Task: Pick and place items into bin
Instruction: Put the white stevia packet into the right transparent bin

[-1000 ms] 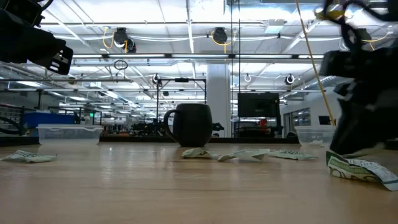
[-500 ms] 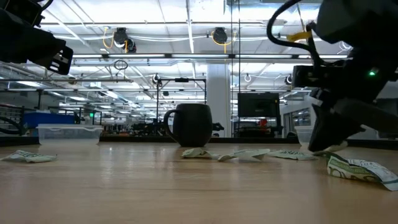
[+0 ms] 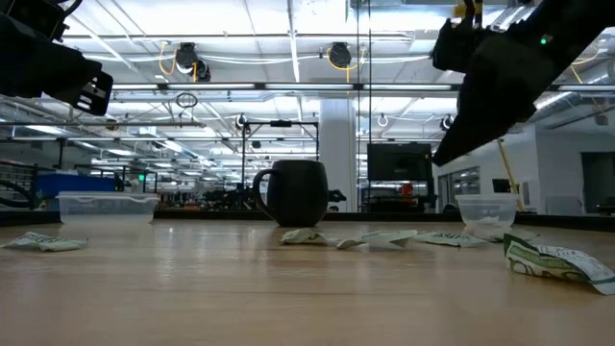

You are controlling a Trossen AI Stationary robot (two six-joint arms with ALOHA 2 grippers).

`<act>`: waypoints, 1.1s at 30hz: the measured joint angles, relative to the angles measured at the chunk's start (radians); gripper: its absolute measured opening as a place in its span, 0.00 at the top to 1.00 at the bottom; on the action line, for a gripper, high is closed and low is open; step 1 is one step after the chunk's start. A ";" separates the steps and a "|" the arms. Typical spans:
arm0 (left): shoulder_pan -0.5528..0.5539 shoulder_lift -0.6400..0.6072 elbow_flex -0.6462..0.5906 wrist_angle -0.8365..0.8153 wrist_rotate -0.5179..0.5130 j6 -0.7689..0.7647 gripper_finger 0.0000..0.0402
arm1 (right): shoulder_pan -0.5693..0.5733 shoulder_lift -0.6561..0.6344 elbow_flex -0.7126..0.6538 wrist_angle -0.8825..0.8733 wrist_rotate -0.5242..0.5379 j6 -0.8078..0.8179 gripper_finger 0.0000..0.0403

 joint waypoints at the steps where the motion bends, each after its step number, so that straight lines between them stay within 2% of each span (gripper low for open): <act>1: 0.000 0.000 0.000 0.000 0.000 0.000 0.76 | 0.004 -0.005 0.000 0.002 -0.033 0.010 0.96; 7: 0.000 0.000 0.000 0.000 0.000 0.000 0.76 | 0.026 0.005 0.000 0.015 -0.136 0.034 0.77; 11: 0.000 0.000 0.000 0.000 0.000 0.000 0.76 | 0.039 0.029 -0.004 -0.006 -0.138 -0.016 0.63; 15: 0.000 0.000 0.000 0.000 0.000 0.000 0.76 | 0.040 0.056 -0.036 -0.015 -0.142 -0.023 0.55; 19: 0.000 0.000 0.000 0.000 0.000 0.000 0.76 | 0.039 0.066 -0.060 -0.012 -0.141 -0.028 0.54; 33: 0.000 0.000 0.000 0.000 0.000 0.000 0.76 | 0.037 0.066 -0.168 0.148 -0.134 -0.049 0.59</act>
